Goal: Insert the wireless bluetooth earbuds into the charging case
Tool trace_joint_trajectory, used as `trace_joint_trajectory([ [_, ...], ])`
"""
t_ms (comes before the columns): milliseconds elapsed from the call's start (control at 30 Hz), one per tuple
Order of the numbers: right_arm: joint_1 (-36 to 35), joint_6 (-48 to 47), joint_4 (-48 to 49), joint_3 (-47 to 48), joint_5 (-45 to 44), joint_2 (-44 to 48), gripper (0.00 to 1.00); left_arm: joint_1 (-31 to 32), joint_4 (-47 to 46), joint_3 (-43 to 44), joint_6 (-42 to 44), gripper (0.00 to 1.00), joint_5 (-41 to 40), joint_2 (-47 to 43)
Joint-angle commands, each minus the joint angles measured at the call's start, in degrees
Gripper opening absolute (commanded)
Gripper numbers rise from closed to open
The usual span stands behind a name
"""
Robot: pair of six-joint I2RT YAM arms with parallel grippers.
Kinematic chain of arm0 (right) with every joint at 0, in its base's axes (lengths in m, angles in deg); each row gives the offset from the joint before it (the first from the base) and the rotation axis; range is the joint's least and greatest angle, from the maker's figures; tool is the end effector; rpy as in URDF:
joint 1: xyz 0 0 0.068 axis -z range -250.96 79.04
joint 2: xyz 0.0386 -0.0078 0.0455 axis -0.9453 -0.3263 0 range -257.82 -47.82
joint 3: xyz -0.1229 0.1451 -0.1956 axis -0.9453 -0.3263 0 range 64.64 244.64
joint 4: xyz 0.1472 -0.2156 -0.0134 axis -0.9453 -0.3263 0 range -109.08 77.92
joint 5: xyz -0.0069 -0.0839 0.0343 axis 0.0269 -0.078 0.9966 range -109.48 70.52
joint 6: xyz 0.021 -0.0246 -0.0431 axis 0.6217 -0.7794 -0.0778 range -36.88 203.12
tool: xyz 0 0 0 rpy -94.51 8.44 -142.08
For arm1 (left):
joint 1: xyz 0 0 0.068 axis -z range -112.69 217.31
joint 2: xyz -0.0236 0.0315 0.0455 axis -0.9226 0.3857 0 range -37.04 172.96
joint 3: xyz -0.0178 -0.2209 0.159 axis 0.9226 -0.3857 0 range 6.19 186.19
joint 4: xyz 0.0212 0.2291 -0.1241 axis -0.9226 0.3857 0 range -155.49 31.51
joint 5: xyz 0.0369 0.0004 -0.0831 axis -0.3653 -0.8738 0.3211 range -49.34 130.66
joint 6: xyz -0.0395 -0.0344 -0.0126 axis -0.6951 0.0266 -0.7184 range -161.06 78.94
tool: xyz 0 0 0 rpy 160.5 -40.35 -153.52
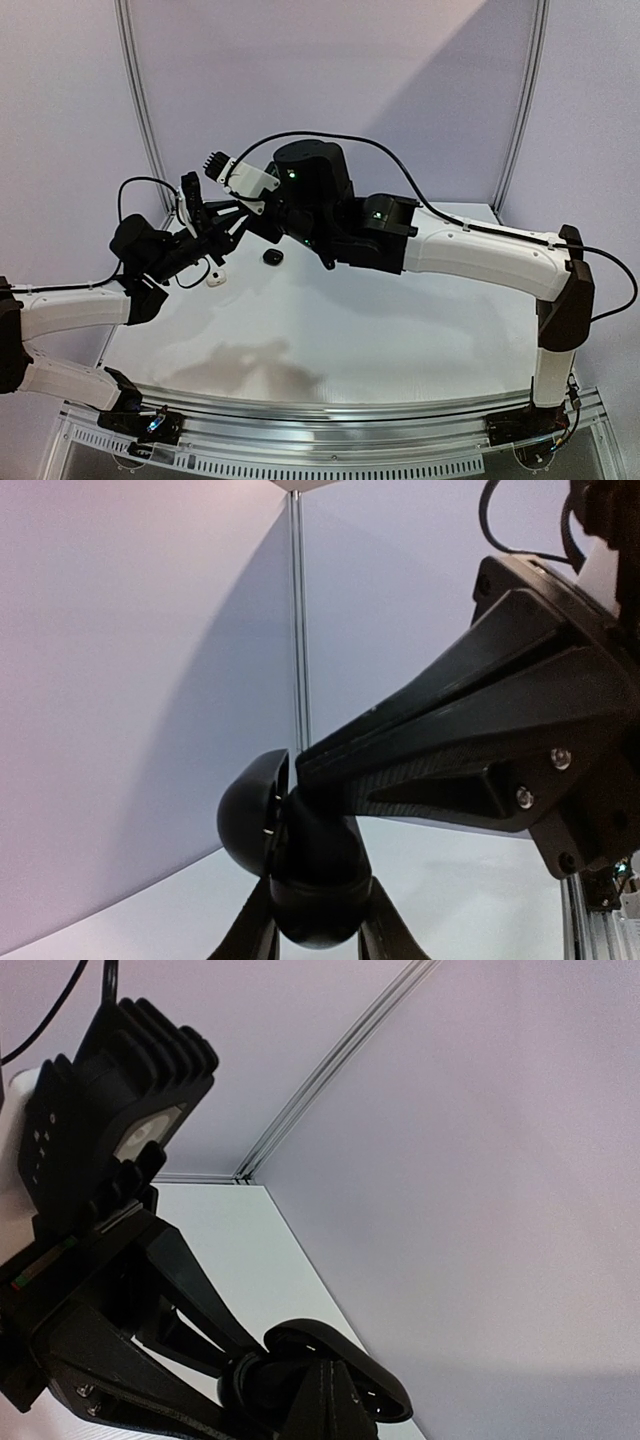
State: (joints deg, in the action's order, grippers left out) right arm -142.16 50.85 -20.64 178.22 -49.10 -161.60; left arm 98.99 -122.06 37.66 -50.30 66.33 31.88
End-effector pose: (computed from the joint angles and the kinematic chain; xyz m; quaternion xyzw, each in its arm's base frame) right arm 0.1698 0.4442 0.3984 -0.4730 0.5851 0.0269 0.6582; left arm 0.2099 -0.1476 0.2932 0.2875 0.5194 -0.3983 0.6992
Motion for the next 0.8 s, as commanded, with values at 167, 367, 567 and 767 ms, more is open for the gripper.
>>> trace_joint_trajectory([
  [167,1.0,3.87,-2.77,-0.17,-0.77,-3.55,0.0,1.02,-2.92,0.8,0.28,0.0,-0.48,0.07],
  [367,1.07,5.02,-3.56,2.05,-0.7,-5.27,0.0,1.1,-3.32,0.97,0.52,0.0,-0.26,0.25],
  [567,1.07,4.84,-5.8,0.93,-0.51,-4.93,0.0,1.1,-3.3,0.92,0.84,0.0,-1.32,0.03],
  [767,1.06,4.72,-7.49,-1.23,-0.07,-3.32,0.0,1.1,-3.63,0.9,0.78,0.0,-1.63,0.05],
])
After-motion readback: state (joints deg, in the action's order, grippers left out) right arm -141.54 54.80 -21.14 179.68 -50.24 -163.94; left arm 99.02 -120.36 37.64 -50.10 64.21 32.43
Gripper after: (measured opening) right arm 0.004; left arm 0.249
